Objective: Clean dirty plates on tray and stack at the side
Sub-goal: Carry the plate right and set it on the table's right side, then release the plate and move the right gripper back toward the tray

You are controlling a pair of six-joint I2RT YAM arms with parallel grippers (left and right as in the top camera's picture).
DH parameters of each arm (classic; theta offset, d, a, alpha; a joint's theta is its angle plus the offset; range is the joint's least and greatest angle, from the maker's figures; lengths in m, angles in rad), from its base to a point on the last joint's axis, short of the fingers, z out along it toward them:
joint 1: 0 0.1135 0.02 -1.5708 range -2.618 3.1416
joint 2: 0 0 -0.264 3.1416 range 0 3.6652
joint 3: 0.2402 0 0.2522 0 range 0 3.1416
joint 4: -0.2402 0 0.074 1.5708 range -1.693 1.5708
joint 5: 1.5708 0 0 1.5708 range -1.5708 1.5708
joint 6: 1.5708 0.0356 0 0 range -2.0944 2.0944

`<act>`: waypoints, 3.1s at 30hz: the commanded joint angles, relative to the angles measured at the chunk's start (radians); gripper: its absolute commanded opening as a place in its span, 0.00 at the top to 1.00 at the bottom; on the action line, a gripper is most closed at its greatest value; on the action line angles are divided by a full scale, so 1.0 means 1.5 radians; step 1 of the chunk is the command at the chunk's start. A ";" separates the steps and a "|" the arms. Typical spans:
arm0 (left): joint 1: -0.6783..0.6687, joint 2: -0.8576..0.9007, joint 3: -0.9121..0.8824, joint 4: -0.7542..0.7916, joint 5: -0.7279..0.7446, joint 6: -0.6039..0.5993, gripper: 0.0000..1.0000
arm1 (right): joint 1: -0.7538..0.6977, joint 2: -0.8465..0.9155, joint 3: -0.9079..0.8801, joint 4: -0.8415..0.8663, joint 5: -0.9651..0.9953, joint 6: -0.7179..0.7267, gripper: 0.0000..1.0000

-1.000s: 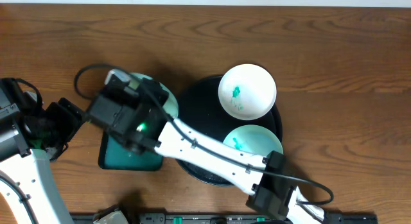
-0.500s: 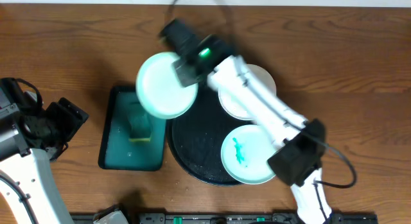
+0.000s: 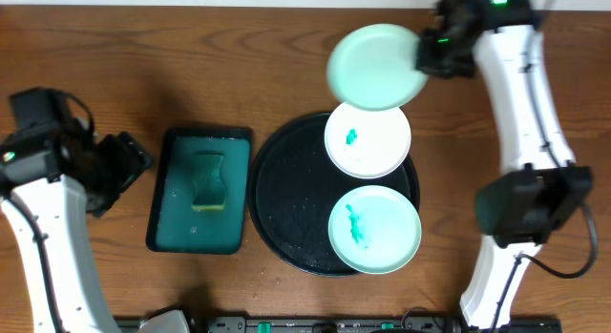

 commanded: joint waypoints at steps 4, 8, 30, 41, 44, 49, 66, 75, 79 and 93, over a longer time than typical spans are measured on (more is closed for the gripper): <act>-0.077 0.039 -0.009 0.018 -0.017 0.009 0.19 | -0.171 -0.020 0.001 -0.029 -0.056 -0.031 0.99; -0.124 0.060 -0.009 0.030 -0.019 0.009 0.19 | -0.270 -0.020 -0.032 -0.027 -0.049 -0.042 0.99; -0.182 0.092 -0.009 0.040 -0.036 0.009 0.18 | -0.461 -0.021 -0.391 0.214 -0.058 -0.049 0.90; -0.182 0.092 -0.009 0.044 -0.036 0.009 0.19 | -0.427 -0.120 -0.309 0.188 -0.199 -0.124 0.59; -0.182 0.092 -0.009 0.045 -0.036 0.009 0.19 | -0.384 -0.179 -0.308 0.209 -0.229 -0.163 0.53; -0.182 0.092 -0.009 0.048 -0.036 0.009 0.19 | -0.273 -0.215 -0.308 0.195 -0.201 -0.222 0.44; -0.182 0.092 -0.009 0.047 -0.036 0.009 0.19 | -0.031 -0.022 -0.323 0.164 -0.136 -0.209 0.48; -0.182 0.092 -0.009 0.047 -0.036 0.017 0.19 | -0.007 0.045 -0.323 0.190 -0.134 -0.194 0.50; -0.182 0.092 -0.009 0.047 -0.036 0.019 0.18 | -0.003 0.054 -0.325 0.194 -0.134 -0.192 0.68; -0.182 0.092 -0.009 0.035 -0.036 0.021 0.19 | 0.027 0.053 -0.393 0.282 -0.131 -0.131 0.99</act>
